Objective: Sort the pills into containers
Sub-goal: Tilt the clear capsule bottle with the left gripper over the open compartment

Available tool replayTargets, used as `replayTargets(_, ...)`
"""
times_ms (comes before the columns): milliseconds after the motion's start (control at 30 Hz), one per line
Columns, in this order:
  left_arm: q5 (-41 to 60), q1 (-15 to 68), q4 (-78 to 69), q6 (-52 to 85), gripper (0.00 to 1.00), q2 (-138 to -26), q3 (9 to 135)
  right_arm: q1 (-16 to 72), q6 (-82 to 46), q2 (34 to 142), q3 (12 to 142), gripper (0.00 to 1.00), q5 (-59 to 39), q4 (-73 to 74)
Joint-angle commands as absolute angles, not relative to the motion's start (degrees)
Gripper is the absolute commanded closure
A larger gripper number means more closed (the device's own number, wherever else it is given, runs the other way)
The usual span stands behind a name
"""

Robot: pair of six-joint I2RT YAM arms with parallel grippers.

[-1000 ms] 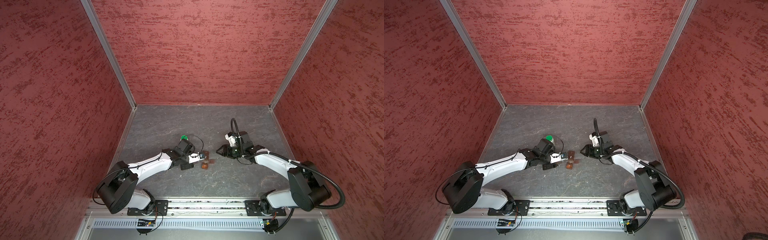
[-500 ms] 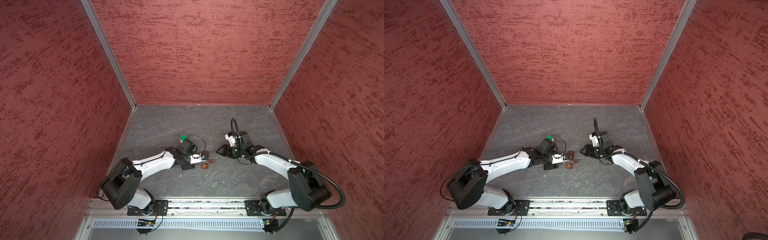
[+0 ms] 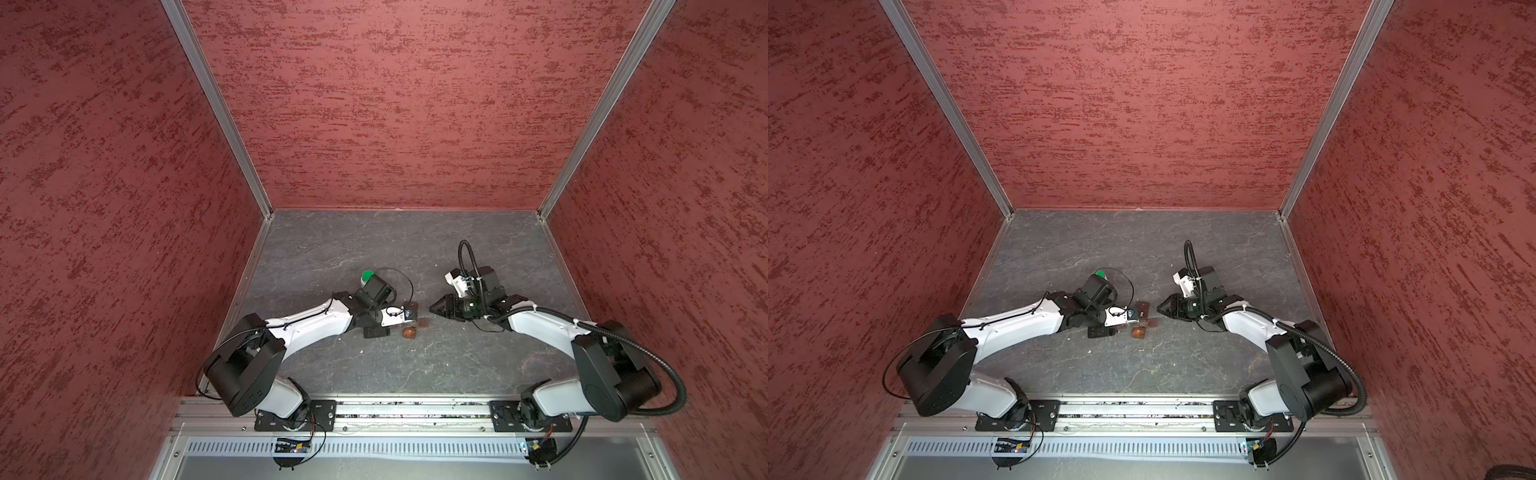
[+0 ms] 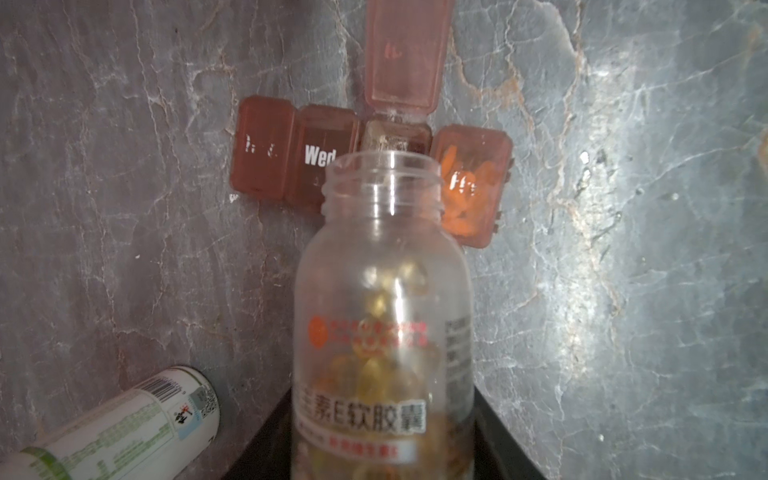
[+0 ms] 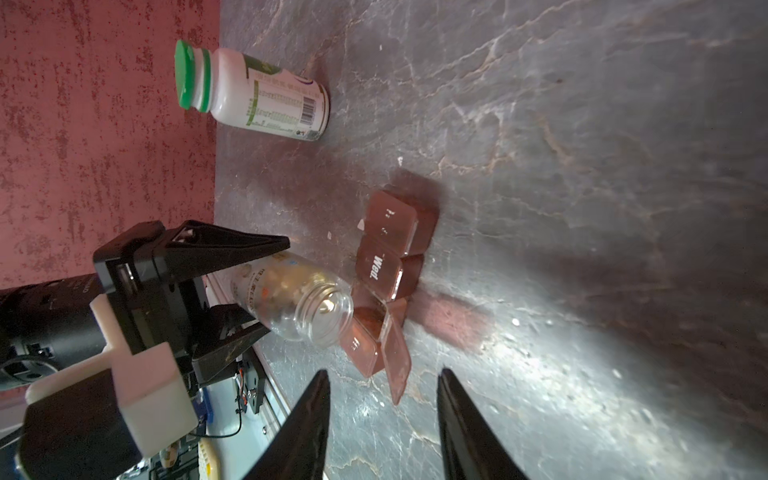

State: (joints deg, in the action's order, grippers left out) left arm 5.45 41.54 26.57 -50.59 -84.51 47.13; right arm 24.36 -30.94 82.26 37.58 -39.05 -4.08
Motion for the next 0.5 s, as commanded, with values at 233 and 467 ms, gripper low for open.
replayTargets(233,5.43,41.77,27.77,-52.53,1.0,-86.54,49.81,26.43,-29.18,86.92,37.09,0.59,-40.69,-4.13)
replayTargets(467,4.88,41.77,28.29,-53.35,1.0,-87.07,51.08,27.04,-29.79,88.49,37.0,0.62,-40.8,-3.1)
